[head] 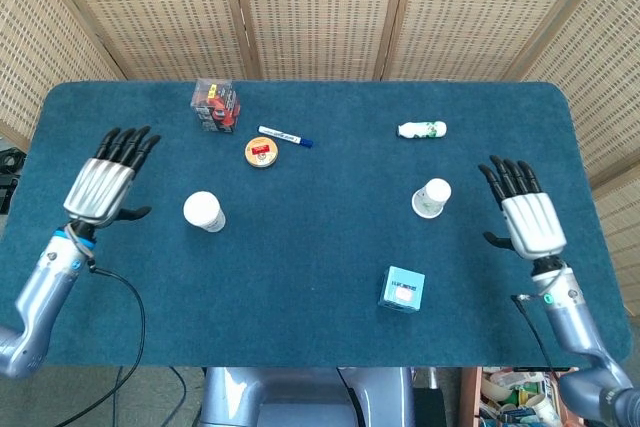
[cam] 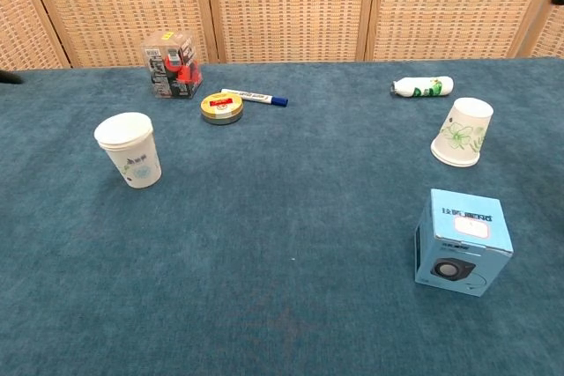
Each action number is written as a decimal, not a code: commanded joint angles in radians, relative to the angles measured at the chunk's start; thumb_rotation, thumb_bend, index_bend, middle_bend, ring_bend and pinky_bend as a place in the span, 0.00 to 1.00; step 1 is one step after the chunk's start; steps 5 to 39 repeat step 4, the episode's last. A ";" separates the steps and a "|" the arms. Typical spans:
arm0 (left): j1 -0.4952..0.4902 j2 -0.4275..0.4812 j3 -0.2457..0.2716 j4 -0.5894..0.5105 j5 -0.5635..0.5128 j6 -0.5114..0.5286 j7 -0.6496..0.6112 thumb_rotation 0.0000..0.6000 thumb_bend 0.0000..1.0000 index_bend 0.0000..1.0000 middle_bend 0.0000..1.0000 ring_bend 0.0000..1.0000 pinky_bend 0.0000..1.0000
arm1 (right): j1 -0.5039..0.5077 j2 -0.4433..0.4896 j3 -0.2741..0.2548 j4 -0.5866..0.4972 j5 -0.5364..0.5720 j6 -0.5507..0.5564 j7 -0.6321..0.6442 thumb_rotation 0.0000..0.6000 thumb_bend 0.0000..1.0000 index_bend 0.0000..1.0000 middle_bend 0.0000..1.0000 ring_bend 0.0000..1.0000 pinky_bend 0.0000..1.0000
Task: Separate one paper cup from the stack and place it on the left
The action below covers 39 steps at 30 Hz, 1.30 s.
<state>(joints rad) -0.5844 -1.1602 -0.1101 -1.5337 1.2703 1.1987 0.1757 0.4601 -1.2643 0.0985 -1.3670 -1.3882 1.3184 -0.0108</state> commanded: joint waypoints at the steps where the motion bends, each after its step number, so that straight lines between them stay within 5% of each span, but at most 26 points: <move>1: 0.126 0.014 0.031 -0.047 0.008 0.145 -0.049 1.00 0.13 0.00 0.00 0.00 0.00 | -0.082 0.005 -0.044 0.022 -0.078 0.107 0.107 1.00 0.00 0.00 0.00 0.00 0.00; 4: 0.203 -0.001 0.057 -0.054 0.040 0.242 -0.065 1.00 0.13 0.00 0.00 0.00 0.00 | -0.130 -0.013 -0.062 0.066 -0.131 0.194 0.167 1.00 0.00 0.00 0.00 0.00 0.00; 39: 0.203 -0.001 0.057 -0.054 0.040 0.242 -0.065 1.00 0.13 0.00 0.00 0.00 0.00 | -0.130 -0.013 -0.062 0.066 -0.131 0.194 0.167 1.00 0.00 0.00 0.00 0.00 0.00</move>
